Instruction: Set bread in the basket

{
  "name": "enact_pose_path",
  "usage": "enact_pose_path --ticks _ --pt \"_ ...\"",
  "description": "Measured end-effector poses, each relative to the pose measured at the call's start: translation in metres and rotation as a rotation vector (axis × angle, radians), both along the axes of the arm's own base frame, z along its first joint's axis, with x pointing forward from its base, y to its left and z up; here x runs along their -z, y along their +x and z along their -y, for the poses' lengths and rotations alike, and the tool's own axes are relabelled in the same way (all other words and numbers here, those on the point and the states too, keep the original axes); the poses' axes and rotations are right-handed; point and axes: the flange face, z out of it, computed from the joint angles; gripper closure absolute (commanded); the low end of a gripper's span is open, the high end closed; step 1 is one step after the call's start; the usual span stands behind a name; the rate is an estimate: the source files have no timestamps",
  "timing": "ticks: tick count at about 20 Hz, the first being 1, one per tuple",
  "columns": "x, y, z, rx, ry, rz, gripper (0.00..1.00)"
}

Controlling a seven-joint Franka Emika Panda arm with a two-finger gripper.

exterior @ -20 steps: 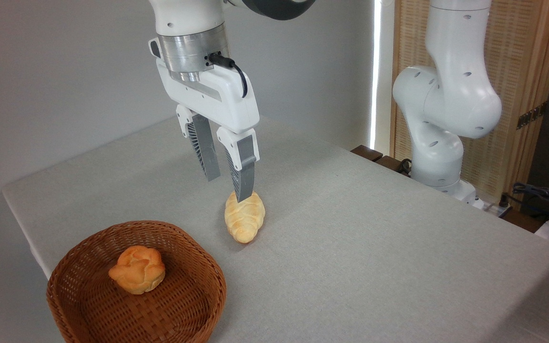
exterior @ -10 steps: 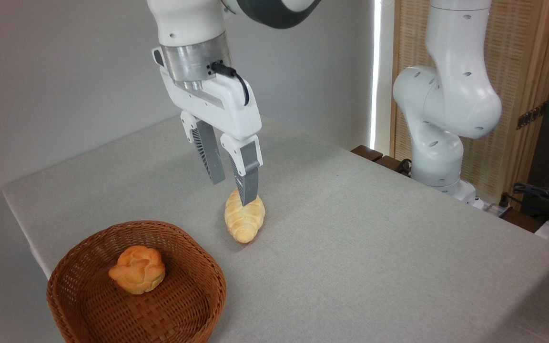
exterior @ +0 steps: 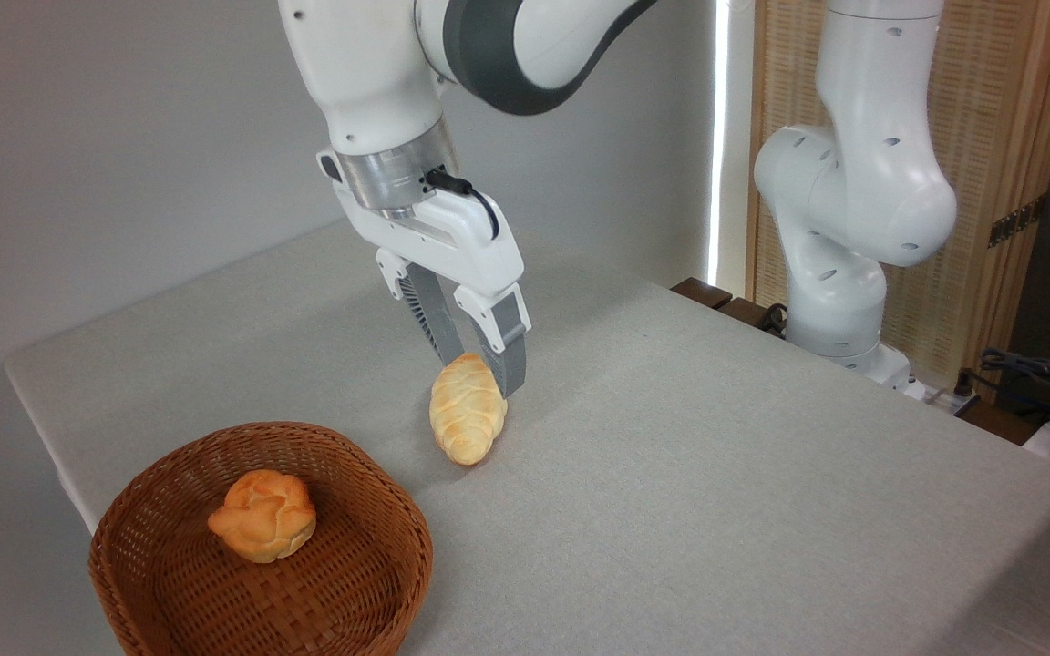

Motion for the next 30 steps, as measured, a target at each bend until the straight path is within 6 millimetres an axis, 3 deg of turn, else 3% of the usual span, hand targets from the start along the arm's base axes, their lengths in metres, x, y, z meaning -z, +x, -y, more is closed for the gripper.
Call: enact_pose_path --ticks 9,20,30 --pt "0.016 -0.005 0.012 -0.409 0.0 -0.028 0.0" --pt "0.046 -0.006 0.039 -0.515 -0.039 0.053 0.0" --pt "0.062 -0.014 0.038 -0.515 -0.033 0.043 0.0"
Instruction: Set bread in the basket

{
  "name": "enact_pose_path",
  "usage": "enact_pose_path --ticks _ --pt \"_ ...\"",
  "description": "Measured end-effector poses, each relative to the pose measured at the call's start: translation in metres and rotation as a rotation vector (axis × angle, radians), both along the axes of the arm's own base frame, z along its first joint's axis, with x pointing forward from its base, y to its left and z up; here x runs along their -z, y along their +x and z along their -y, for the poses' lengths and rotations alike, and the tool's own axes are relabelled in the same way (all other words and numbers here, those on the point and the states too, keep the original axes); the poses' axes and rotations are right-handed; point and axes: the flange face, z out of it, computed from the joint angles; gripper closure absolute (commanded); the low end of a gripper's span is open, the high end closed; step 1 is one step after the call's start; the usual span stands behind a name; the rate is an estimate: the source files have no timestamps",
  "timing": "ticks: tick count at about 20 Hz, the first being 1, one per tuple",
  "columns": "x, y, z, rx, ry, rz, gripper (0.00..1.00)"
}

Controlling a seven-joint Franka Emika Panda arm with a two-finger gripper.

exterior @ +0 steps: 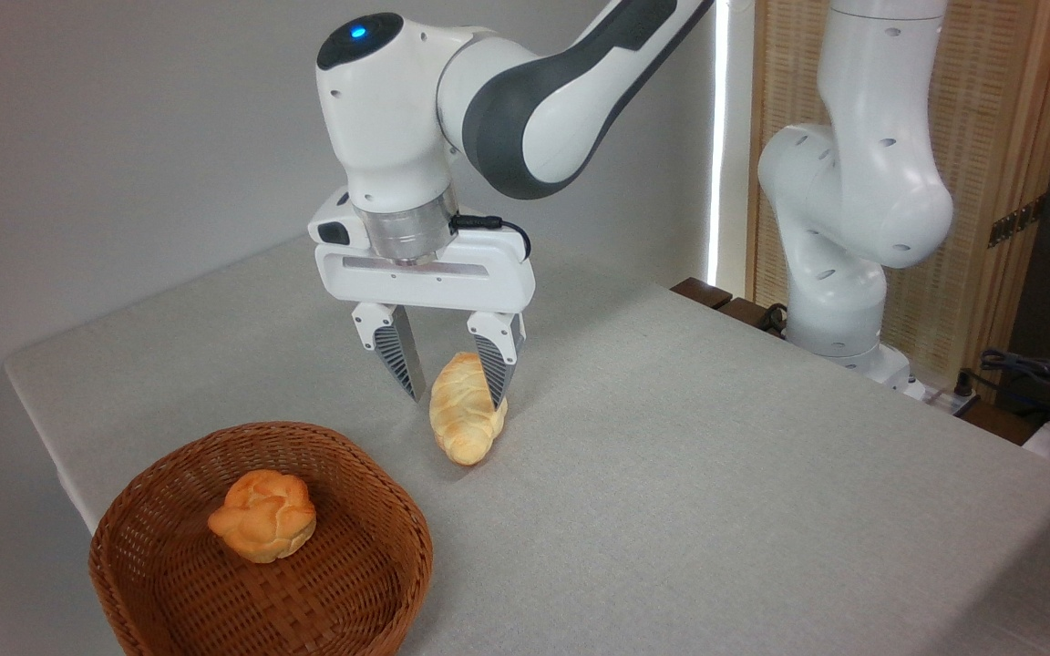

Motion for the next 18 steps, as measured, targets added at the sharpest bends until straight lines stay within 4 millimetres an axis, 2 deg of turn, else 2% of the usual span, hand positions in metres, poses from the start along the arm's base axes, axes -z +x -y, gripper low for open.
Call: enact_pose_path --ticks 18 --pt "0.025 -0.013 0.022 0.067 0.038 -0.022 0.0"
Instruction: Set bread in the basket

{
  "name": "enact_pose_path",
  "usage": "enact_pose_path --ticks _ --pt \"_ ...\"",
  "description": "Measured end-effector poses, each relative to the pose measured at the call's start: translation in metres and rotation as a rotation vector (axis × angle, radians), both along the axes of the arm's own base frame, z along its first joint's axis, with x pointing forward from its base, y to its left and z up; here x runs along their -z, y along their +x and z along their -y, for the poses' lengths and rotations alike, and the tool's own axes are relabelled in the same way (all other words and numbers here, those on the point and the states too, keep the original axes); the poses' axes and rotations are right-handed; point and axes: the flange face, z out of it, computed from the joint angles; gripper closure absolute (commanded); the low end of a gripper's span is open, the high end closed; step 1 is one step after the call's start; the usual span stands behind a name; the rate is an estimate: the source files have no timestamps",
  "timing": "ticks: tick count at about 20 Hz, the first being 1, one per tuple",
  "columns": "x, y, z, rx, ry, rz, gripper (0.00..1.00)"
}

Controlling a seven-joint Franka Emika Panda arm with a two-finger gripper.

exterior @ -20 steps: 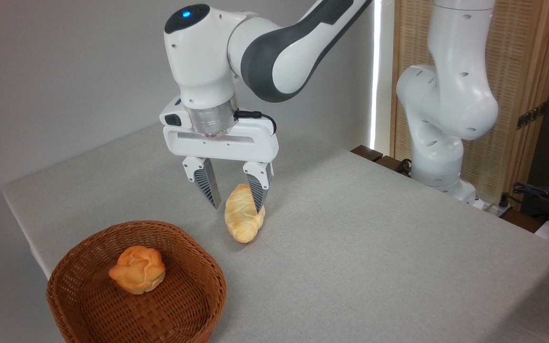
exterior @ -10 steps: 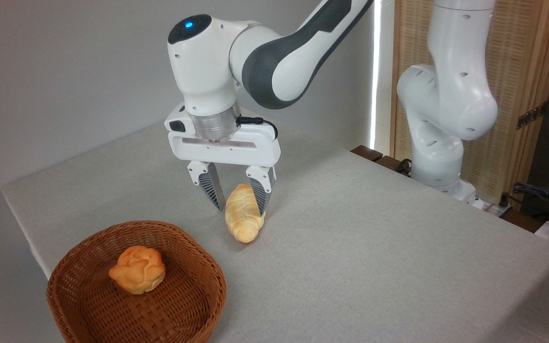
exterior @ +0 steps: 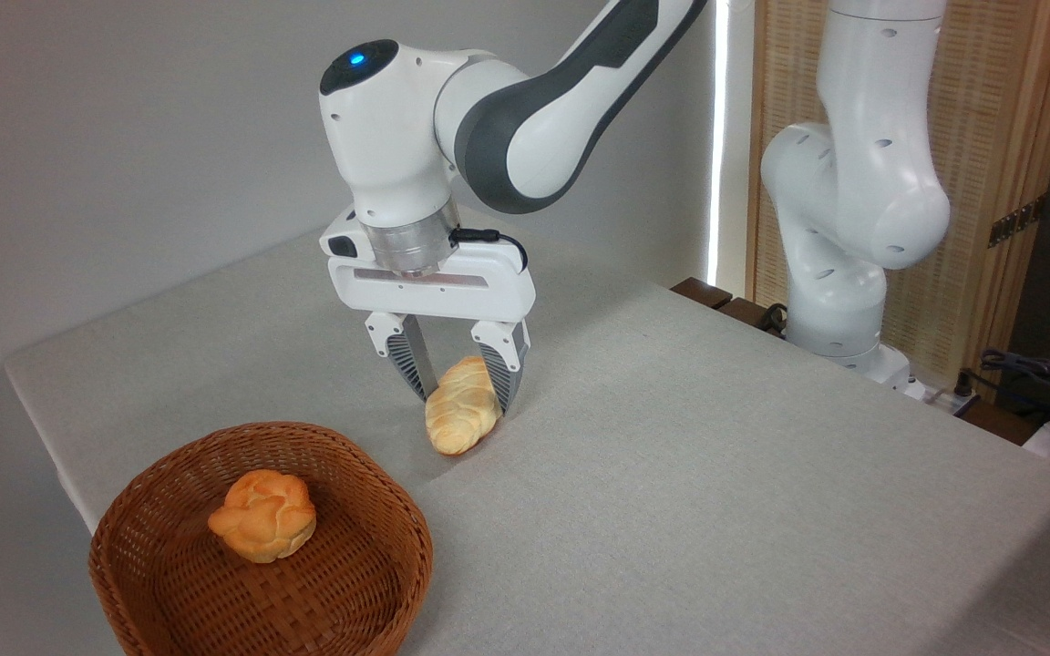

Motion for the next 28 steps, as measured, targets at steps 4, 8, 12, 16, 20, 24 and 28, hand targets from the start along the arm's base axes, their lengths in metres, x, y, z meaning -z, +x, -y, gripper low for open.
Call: enact_pose_path --ticks 4,8,12,16,20,24,28 --pt "0.0 0.001 0.0 0.0 0.0 0.005 0.0" --pt "-0.003 0.004 0.001 -0.002 -0.007 0.034 0.0" --pt "-0.005 0.008 0.001 -0.023 -0.014 0.066 0.0" --pt "-0.004 0.007 0.005 -0.022 -0.013 0.065 0.0" --pt "0.003 0.005 0.008 -0.005 0.003 0.053 0.0" --pt "0.005 0.005 0.008 0.011 0.026 0.053 0.0" --pt "0.005 0.004 0.01 0.018 0.028 0.054 0.13"
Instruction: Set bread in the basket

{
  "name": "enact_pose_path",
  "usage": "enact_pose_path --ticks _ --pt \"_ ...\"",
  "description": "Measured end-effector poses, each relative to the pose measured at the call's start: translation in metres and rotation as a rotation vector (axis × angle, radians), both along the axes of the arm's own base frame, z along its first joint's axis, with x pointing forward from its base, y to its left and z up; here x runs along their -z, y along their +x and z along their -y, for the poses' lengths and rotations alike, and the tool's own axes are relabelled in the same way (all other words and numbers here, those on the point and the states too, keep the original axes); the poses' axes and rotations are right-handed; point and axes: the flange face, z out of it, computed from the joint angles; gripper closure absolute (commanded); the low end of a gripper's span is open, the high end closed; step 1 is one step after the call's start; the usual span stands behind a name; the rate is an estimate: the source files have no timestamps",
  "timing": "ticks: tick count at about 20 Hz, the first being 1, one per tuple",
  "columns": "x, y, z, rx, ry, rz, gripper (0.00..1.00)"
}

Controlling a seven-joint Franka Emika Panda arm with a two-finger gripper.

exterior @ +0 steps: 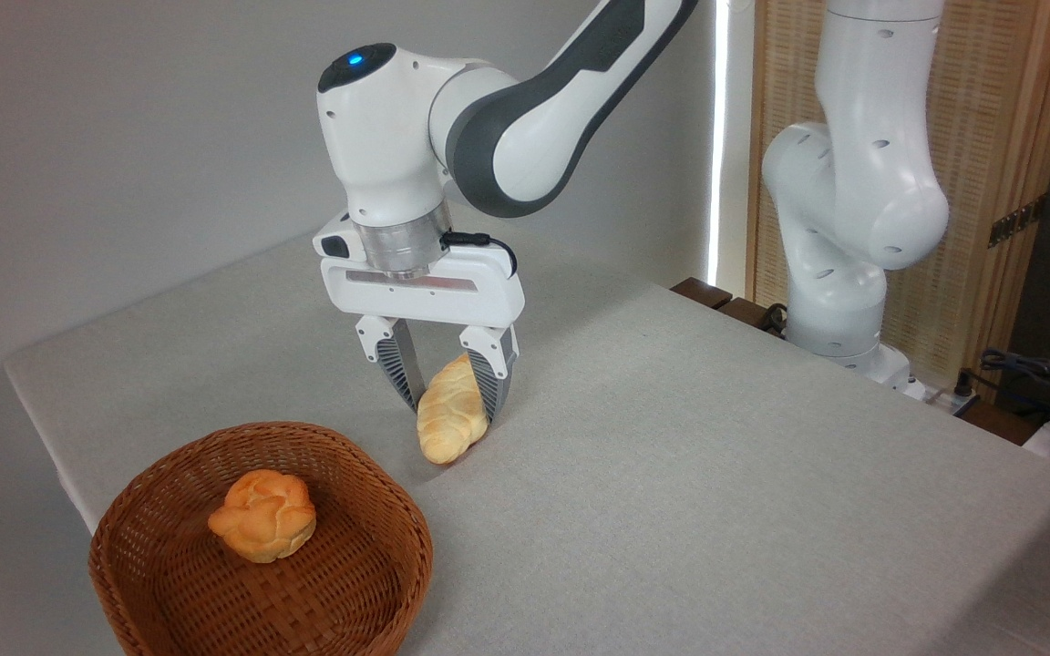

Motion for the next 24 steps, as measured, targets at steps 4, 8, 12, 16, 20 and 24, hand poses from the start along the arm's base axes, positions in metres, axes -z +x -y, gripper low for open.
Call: enact_pose_path --ticks 4,8,12,16,20,24 --pt "0.0 0.0 -0.001 0.019 0.028 0.009 0.46" --pt "0.0 0.0 -0.001 0.022 0.031 0.01 0.46" --pt "0.0 0.0 -0.001 0.023 0.03 0.01 0.46" --pt "-0.001 0.0 -0.001 0.023 0.03 0.012 0.46" --pt "-0.008 0.004 0.0 0.023 0.026 0.027 0.46" --pt "-0.029 0.013 0.0 0.018 0.012 0.07 0.46"
